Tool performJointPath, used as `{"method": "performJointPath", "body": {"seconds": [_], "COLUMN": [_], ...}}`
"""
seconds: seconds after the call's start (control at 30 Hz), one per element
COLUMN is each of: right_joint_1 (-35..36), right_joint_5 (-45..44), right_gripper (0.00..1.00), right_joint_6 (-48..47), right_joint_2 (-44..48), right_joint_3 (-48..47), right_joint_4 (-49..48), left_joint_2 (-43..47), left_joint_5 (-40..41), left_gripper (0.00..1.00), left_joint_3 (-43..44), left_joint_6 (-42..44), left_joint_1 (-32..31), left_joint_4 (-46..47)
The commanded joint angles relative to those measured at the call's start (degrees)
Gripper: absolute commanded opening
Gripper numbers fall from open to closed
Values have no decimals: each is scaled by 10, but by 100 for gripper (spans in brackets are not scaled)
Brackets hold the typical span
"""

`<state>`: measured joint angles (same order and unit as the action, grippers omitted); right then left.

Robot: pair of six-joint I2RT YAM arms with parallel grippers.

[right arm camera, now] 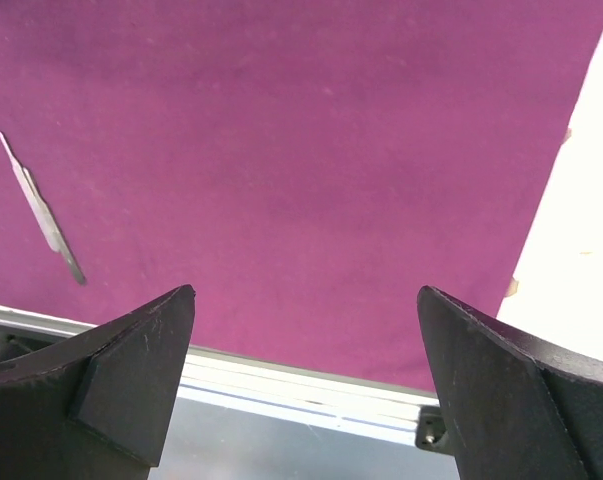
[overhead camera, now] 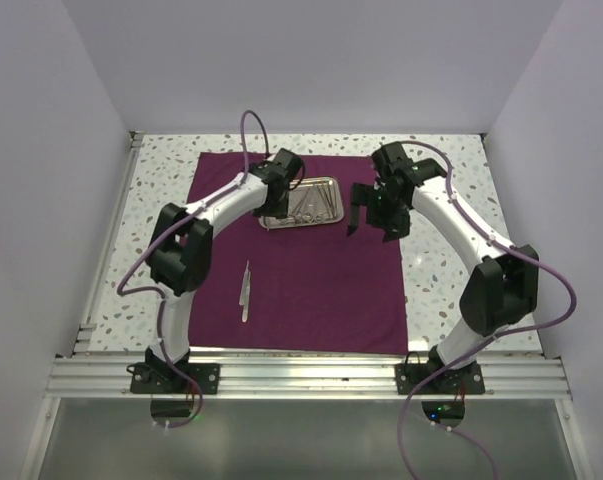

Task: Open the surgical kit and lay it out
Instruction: Pick up the medical item from the container.

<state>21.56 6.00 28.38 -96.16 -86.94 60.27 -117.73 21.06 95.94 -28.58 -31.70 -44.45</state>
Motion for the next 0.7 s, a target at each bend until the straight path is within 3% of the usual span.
{"method": "performJointPath", "body": {"seconds": [0.0, 0.67], "right_joint_1": [-2, -6], "right_joint_5": [-20, -38], "right_gripper": [97, 97], "right_joint_6": [-10, -18], "right_joint_2": [48, 34], "right_joint_3": [22, 38], "right_joint_4": [13, 13], "left_joint_2": [-31, -82], "left_joint_5": [12, -19], "left_gripper": [49, 42], "left_joint_3": [54, 69], "left_joint_6": [26, 50], "left_joint_1": [20, 31], "left_joint_4": [-5, 21]}}
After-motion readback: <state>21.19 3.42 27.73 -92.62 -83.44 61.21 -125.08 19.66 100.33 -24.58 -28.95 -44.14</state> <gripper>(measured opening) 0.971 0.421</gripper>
